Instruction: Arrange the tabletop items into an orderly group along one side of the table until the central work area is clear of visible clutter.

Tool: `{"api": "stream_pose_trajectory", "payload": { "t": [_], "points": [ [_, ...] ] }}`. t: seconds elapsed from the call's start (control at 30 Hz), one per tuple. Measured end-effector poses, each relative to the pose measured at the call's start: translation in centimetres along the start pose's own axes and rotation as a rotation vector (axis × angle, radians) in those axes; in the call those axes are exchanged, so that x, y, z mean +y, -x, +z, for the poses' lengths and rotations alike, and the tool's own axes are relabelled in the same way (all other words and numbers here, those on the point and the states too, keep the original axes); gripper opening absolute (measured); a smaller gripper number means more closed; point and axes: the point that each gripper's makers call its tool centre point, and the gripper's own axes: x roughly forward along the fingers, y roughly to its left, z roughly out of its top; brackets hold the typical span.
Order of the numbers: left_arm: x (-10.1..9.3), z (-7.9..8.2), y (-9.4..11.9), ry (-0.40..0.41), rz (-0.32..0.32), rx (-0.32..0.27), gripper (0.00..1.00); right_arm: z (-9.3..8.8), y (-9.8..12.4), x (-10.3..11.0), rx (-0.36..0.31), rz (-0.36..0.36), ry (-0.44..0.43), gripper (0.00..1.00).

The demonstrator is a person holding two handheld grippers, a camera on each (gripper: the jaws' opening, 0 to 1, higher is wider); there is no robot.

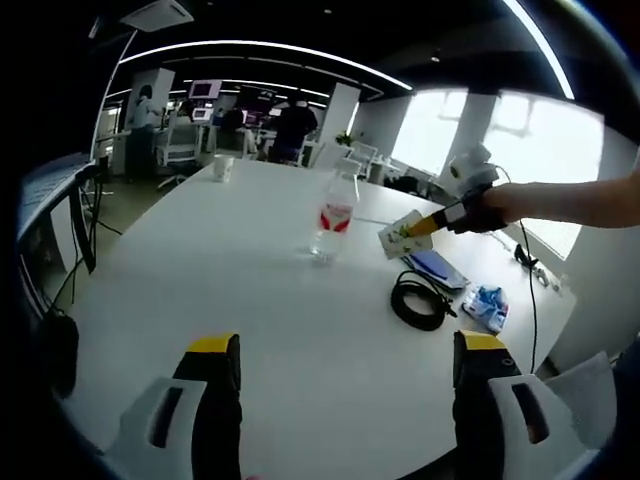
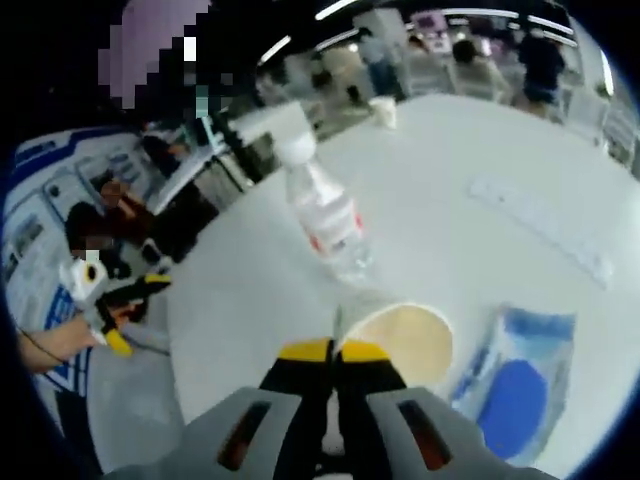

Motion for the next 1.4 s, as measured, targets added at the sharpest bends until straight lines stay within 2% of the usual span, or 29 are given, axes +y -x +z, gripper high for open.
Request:
{"api": "stream_pose_trajectory", "payload": {
  "t": [0.27, 0.43, 0.57, 0.87, 1.0, 1.13, 1.2, 1.4],
  "points": [
    [0.4, 0.0, 0.0, 0.006, 0.01, -0.001, 0.85, 0.0, -1.7, -1.1, 0.099, -0.006, 0.099, 0.0],
    [0.5, 0.1, 0.0, 0.018, 0.002, -0.01, 0.85, 0.7, -2.3, -1.7, 0.117, 0.0, 0.104, 0.0],
    [0.7, -0.1, -0.1, 0.019, 0.006, 0.0, 0.85, 0.4, -2.5, -2.5, 0.203, -0.015, 0.208, 0.0],
    [0.8, -0.2, -0.2, 0.023, 0.008, -0.002, 0.85, 1.2, -2.9, -3.0, 0.265, -0.017, 0.307, 0.0],
    [0.7, -0.2, -0.2, 0.017, 0.007, 0.002, 0.85, 0.7, -3.1, -3.4, 0.345, -0.009, 0.4, 0.0],
    [0.7, -0.3, -0.3, 0.013, 0.005, 0.009, 0.85, 0.5, -3.6, -3.3, 0.391, 0.009, 0.459, 0.0],
    [0.7, -0.3, -0.3, 0.009, 0.005, 0.008, 0.85, 0.2, -3.9, -3.8, 0.438, 0.01, 0.533, 0.0],
    [0.8, -0.4, -0.4, 0.012, 0.005, 0.011, 0.85, 0.6, -4.7, -3.7, 0.46, 0.023, 0.582, 0.0]
  ]
}}
